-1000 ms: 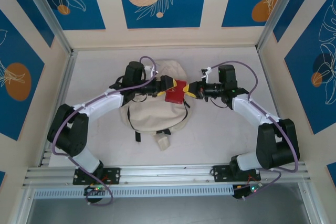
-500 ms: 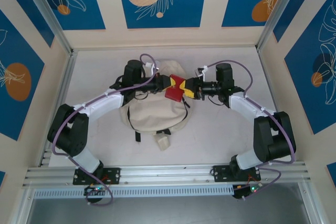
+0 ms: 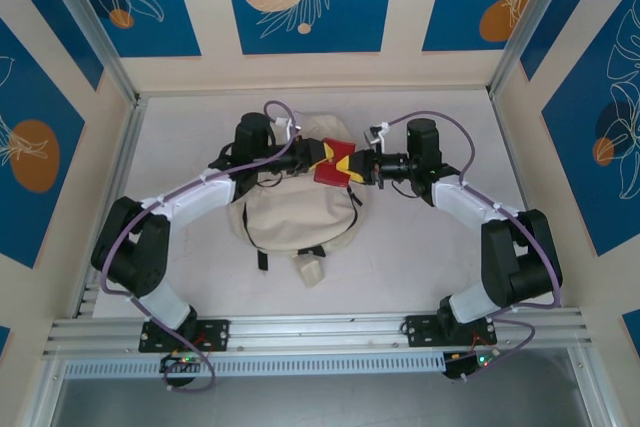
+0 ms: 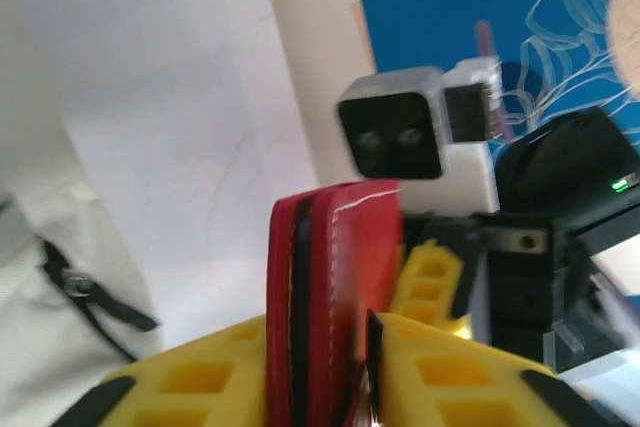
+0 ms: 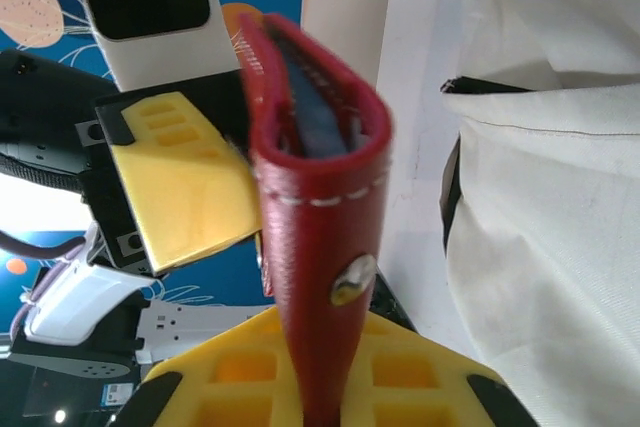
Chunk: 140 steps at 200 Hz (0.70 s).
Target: Pack books, pencil case, and school supplies into a backpack
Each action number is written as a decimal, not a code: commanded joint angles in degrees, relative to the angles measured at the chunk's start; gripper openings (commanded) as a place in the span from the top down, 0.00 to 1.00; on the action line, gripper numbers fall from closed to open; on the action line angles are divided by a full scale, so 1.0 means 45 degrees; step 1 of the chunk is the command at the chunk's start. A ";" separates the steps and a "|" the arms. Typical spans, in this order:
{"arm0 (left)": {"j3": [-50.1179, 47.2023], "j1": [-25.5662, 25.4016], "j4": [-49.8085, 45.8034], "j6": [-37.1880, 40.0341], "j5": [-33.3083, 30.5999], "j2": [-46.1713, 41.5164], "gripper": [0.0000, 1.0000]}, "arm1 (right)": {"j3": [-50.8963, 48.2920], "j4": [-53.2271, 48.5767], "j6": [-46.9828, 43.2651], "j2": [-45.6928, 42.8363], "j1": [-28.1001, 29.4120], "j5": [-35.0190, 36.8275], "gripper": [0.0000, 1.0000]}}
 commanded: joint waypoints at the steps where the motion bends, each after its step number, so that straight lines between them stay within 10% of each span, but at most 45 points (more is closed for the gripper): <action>1: 0.0582 0.0182 -0.3201 0.1837 -0.1261 -0.0179 0.48 | 0.0174 -0.0877 -0.0385 -0.0378 -0.0308 0.0282 0.95; 62: 0.3044 0.0174 -1.1475 0.7210 -0.8104 -0.0361 0.21 | 0.0500 -0.4669 -0.2645 -0.1549 -0.1172 0.2328 0.96; 140: 0.5413 0.0300 -1.2171 0.5129 -0.8125 0.2624 0.24 | 0.0548 -0.5816 -0.3587 -0.1856 -0.1154 0.3234 0.96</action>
